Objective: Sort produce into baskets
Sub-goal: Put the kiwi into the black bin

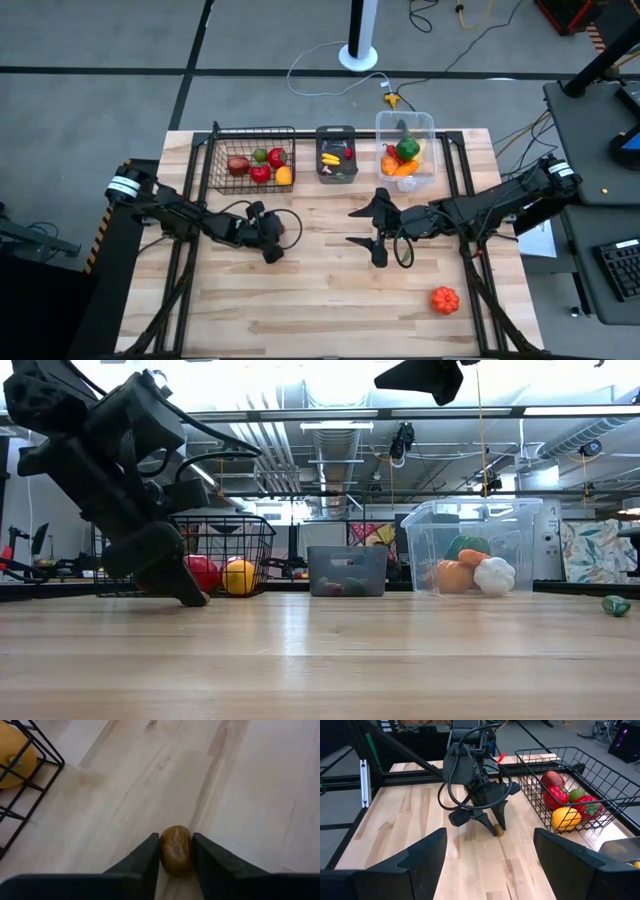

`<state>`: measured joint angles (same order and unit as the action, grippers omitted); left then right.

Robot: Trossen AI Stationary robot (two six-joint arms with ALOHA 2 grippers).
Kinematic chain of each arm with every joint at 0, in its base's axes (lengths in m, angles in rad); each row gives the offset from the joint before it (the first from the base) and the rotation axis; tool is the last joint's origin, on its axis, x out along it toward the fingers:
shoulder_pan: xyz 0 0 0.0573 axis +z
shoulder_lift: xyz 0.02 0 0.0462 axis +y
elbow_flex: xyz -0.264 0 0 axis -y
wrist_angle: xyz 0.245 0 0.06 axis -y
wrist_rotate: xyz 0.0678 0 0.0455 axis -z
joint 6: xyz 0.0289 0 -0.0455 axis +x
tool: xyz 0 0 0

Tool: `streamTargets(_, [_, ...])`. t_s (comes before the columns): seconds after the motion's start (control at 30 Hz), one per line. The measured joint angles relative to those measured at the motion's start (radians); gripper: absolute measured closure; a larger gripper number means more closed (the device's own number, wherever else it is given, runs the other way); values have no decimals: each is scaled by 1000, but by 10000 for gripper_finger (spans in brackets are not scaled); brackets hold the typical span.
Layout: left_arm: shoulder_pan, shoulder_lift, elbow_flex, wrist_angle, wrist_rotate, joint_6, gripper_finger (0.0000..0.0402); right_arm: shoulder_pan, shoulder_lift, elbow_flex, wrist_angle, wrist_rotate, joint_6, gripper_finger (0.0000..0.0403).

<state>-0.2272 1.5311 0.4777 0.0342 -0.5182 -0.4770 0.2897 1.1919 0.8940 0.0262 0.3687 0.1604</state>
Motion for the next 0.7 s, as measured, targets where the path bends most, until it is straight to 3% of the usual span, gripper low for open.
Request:
streamTargets(0.27, [-22,-3,-3,157,1,10,355,0,0,-3,-17,0,-9,121])
streamTargets(0.47, [-60,-5,-2,531,4,93,351,2,0,-68,65,0,-52,118])
streamTargets(0.6, [-73,-5,-2,759,6,117,350,19,24,-138,217,0,-128,115])
streamTargets(0.7, [-73,-5,-2,889,79,122,350,43,75,-154,338,-1,-204,117])
